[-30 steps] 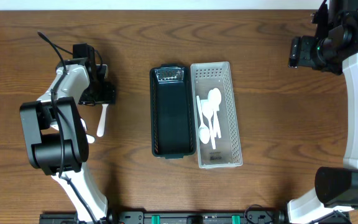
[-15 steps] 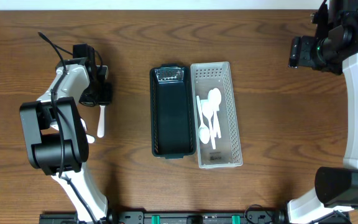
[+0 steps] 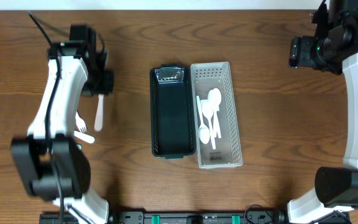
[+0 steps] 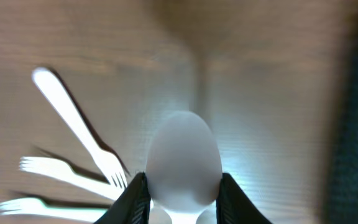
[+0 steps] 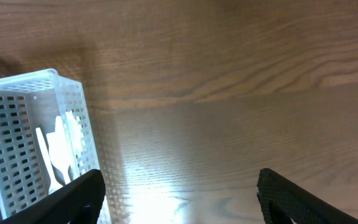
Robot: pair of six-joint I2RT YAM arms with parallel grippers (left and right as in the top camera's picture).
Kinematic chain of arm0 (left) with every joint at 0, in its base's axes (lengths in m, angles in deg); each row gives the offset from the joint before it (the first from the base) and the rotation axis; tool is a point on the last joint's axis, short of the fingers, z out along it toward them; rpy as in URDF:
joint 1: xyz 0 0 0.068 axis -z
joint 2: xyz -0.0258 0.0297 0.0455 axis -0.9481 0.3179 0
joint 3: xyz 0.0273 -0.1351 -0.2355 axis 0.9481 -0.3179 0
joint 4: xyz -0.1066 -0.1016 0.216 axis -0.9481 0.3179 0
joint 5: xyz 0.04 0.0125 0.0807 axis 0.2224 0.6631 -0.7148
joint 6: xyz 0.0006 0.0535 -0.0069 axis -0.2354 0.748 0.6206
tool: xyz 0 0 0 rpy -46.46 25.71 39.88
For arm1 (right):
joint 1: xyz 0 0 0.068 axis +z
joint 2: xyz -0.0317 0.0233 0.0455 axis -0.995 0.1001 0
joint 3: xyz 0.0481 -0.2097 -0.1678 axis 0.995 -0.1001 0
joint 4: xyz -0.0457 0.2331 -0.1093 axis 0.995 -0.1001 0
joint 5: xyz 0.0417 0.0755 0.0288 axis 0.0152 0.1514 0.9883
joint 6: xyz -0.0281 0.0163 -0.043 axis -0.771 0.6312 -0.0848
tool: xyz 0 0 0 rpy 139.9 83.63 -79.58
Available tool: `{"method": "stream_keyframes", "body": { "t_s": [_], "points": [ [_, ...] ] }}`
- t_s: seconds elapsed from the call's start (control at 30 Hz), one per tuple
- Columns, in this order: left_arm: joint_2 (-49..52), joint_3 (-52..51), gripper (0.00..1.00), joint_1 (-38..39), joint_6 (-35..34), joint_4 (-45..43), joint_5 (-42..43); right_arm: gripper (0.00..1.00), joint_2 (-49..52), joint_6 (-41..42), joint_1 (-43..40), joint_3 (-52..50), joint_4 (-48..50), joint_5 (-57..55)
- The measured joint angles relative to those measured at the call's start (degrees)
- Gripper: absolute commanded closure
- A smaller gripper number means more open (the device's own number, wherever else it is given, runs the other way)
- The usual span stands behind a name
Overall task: Pack container
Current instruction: 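Carry the spoon with the left gripper and release it into the black basket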
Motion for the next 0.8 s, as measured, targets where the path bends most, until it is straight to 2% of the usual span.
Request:
{"method": "stream_keyframes", "body": {
  "t_s": [0.17,0.3,0.5,0.8],
  "points": [
    [-8.8,6.3,0.94,8.8,-8.8,2.8,0.0,0.17,0.0,-1.0,-0.5,0.0,0.2,-0.4],
    [-10.6,6.6,0.94,15.5,-16.7,3.3,0.1,0.16,0.0,-1.2,-3.4,0.0,0.4,-0.5],
    [-7.0,6.6,0.94,22.0,-24.9,1.7,0.1,0.16,0.0,-1.2,-9.8,0.0,0.4,1.0],
    [4.4,6.6,0.94,25.4,-28.6,0.3,0.1,0.16,0.0,-1.2,-11.6,0.0,0.4,2.4]
  ]
}}
